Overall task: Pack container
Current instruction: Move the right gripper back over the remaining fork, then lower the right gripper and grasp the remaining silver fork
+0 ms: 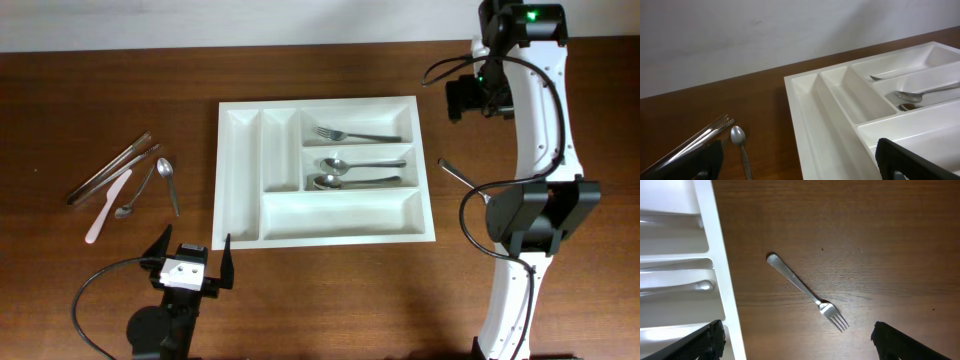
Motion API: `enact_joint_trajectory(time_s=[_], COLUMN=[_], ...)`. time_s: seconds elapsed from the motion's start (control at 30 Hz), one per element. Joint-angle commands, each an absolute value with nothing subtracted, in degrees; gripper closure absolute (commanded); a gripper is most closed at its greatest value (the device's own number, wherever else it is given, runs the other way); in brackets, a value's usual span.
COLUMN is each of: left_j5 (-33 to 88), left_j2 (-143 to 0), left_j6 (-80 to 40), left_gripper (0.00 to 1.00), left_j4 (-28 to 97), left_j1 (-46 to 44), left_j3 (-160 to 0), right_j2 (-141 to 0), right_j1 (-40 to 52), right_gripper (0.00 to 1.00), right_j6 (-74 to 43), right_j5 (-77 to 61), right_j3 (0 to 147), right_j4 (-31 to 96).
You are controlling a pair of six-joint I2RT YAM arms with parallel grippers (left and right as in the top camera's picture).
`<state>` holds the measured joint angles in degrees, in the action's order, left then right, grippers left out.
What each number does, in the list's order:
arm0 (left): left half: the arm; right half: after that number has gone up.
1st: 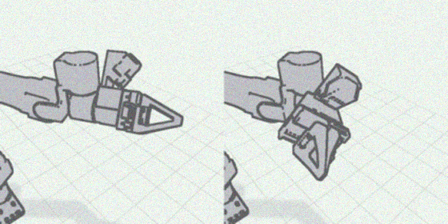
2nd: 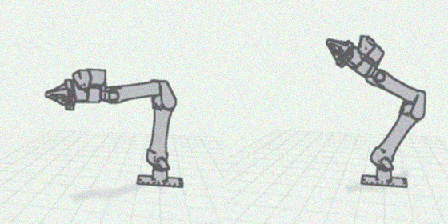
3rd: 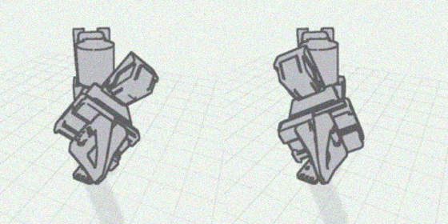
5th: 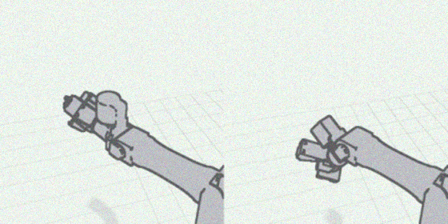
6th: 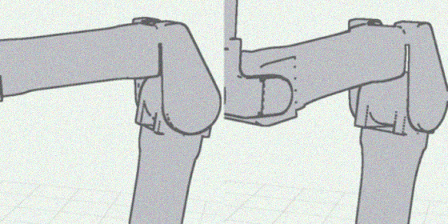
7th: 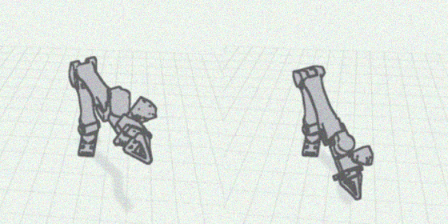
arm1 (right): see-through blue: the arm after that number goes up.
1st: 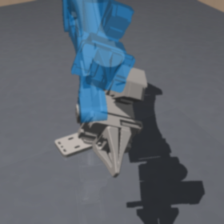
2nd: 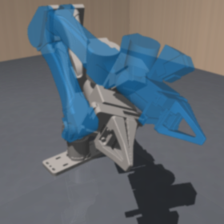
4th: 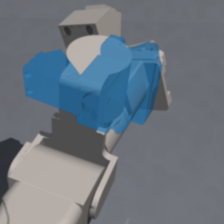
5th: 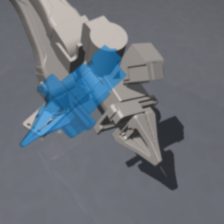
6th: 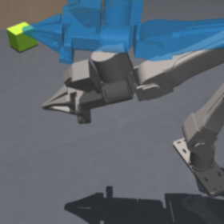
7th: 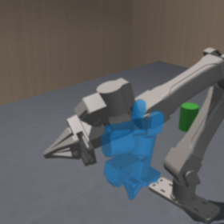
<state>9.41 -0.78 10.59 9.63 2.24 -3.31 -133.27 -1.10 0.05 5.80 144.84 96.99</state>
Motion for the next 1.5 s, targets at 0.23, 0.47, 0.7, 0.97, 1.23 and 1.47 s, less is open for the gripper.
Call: enact_joint_trajectory(time_s=[0.23, 0.47, 0.7, 0.97, 1.23, 1.47], left_j5=[9.2, 9.2, 9.2, 9.2, 9.2, 9.2], left_j2=[-0.3, -0.3, -0.3, -0.3, -0.3, -0.3], left_j6=[9.9, 9.9, 9.9, 9.9, 9.9, 9.9], left_gripper=[0.01, 0.01, 0.01, 0.01, 0.01, 0.01], left_j4=[9.5, 9.5, 9.5, 9.5, 9.5, 9.5], left_j1=[2.4, 2.4, 2.4, 2.4, 2.4, 2.4], left_j3=[-2.9, -2.9, -2.9, -2.9, -2.9, -2.9], right_j2=[-128.7, -110.6, -98.5, -97.6, -97.6, -98.9], right_j1=[-2.8, -4.4, -9.0, -9.0, -9.1, -9.1], right_gripper=[0.00, 0.01, 0.03, 0.12, 0.11, 0.19], right_j6=[-0.5, -1.3, -3.7, 3.3, 19.4, 36.1], right_j5=[6.8, 8.0, 4.0, 3.7, 3.7, 3.4], right_j3=[141.1, 113.0, 90.0, 74.8, 70.2, 70.2], right_j4=[93.9, 76.0, 66.5, 52.9, 40.4, 36.7])
